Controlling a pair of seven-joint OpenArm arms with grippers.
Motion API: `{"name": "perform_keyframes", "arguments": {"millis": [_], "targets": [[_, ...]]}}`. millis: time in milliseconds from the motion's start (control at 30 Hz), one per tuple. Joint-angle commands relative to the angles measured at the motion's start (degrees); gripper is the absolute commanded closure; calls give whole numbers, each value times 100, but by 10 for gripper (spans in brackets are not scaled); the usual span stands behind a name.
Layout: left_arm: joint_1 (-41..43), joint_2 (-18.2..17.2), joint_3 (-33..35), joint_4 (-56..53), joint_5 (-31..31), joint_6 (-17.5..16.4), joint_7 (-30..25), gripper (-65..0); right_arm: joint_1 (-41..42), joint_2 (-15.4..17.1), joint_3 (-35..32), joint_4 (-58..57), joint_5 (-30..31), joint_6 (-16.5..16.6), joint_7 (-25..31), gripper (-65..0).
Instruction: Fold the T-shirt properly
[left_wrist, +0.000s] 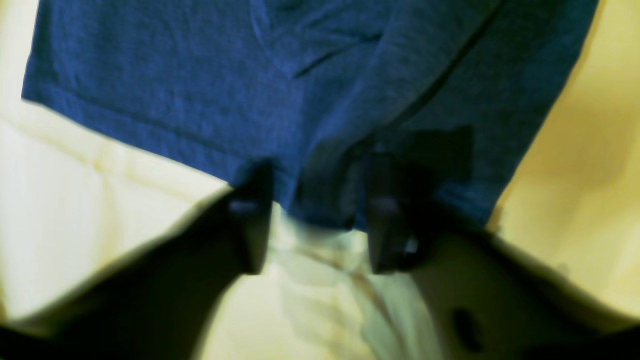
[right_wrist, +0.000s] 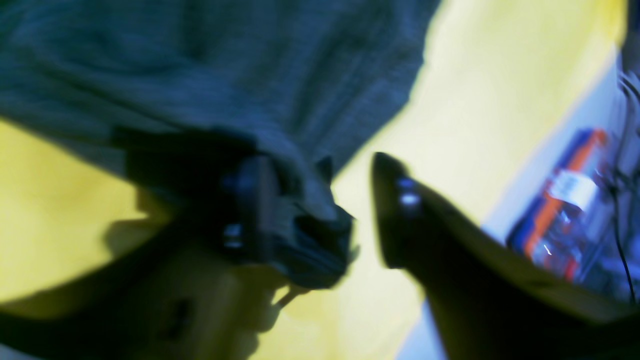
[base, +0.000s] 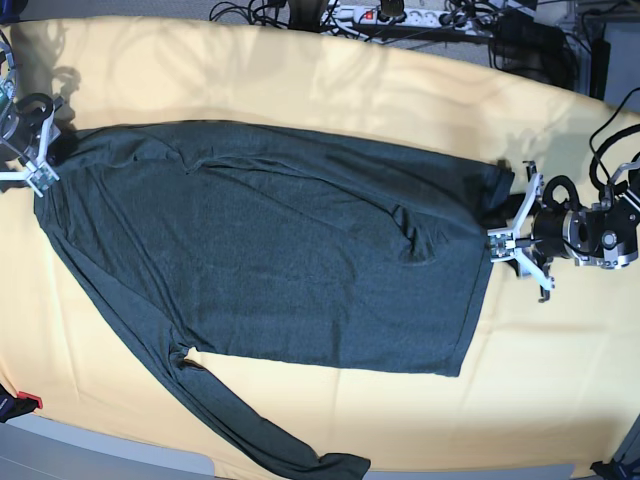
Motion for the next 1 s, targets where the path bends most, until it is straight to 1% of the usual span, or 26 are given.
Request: {"name": "perform_keyframes", "arguments": {"millis": [0,67,167,233,300,400,467,500,533,567,600,633,667,700,733,767,867,967], "targets": [[-131,-181,-85,0,-9,12,42,-404,28,138,76,42,-20,-162,-28,-386],[-138,-216,-85,-33,-9,12,234,-416,28,146,76,42,-17,-374,-149,-386],[-184,-208,-85,-28,-175,92,525,-416,31,146,76,42,-142,-562,-149,-386],[-219,-214,-85,-24,-376,96,612,-416,57,146,76,42,-354,-824,-153,-386],[-221,-214,-85,-24,-492,98,669,-416,125,146,76,42,-389,-1123,-267,-379],[-205,-210,-85,-24,-656,96,756,-416,125,142,76,42,-363,-1368,-568,-316],[-212,-214,-85,-24,-743,120,804,-416,125,144,76,42,-319,-1429,-765,-284],[-210,-212,-85,-24,-743,146,807,-415,125,144,76,42,-319,-1392,-815,-268],[-210,-208,-85,-24,-750,162,789,-406,125,144,76,44,-319,-1281,-813,-237],[-212,-197,-85,-22,-787,160,791,-366,125,144,76,44,-317,-1167,-798,-184],[-212,-197,-85,-15,-809,140,791,-303,125,144,76,44,-315,-1102,-774,-110],[-210,-197,-85,9,-817,107,793,-214,125,144,76,48,-289,-1080,-745,-22],[-210,-199,-85,31,-831,85,817,-110,125,144,76,48,-267,-1084,-693,0],[-210,-199,-85,52,-828,70,844,-17,125,144,76,48,-236,-1082,-623,0],[-210,-199,-85,68,-835,70,872,0,125,144,76,48,-170,-1073,-575,0],[-208,-201,-85,76,-855,74,885,0,125,144,76,48,-107,-994,-546,0],[-208,-214,-85,79,-960,74,922,0,125,142,76,85,223,-603,-529,0],[-208,-212,-85,79,-1104,68,922,0,125,133,76,162,553,57,-494,0]]}}
